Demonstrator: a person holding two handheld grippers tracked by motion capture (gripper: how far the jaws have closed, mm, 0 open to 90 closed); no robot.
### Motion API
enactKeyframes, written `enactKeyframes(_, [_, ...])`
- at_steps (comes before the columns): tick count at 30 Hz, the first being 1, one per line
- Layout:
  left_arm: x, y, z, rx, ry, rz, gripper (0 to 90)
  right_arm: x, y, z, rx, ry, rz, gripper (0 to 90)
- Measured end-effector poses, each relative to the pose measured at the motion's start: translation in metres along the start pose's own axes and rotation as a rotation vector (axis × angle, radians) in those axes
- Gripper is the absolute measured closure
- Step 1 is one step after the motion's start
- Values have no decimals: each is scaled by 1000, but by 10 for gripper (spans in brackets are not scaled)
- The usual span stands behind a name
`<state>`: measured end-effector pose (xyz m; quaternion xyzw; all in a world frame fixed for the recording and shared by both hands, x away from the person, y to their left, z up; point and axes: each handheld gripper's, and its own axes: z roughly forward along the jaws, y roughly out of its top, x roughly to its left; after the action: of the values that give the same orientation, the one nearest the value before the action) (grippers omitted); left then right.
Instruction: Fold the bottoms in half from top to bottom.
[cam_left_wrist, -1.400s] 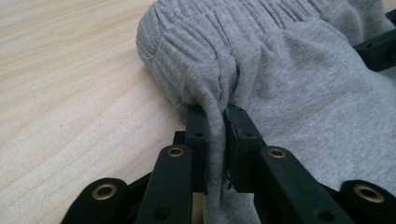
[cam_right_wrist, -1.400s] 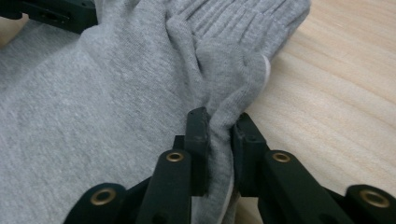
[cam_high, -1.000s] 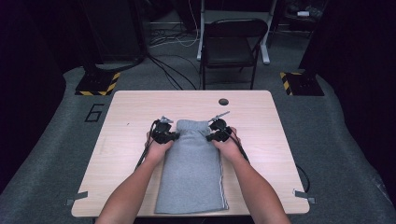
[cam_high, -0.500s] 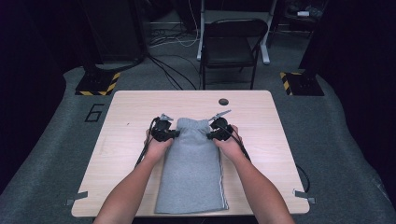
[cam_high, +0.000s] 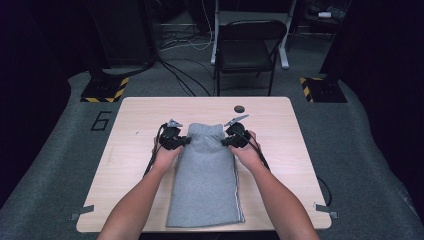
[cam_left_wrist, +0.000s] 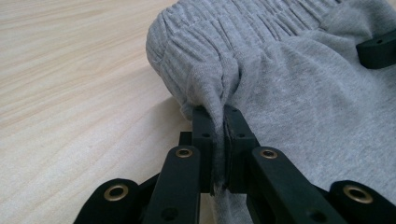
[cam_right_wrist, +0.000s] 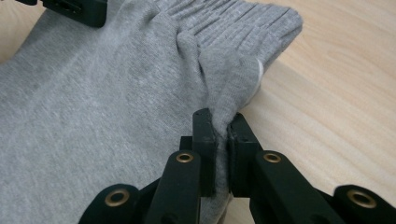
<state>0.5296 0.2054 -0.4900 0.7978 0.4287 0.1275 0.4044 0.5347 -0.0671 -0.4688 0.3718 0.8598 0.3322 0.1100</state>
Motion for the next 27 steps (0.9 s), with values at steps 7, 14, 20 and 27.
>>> enactKeyframes(7, [3,2,-6,-24,0,-31,852,2,6,-4,-7,-5,-9,834])
enactKeyframes(14, [6,4,-11,-33,-6,-21,853,3,10,-9,-22,-7,-15,834])
enactKeyframes(20, [5,14,-14,-23,-12,7,853,3,11,-9,-21,-8,-19,834])
enactKeyframes(27, [5,26,-21,-38,-16,9,853,-1,15,-19,-56,-10,-33,834])
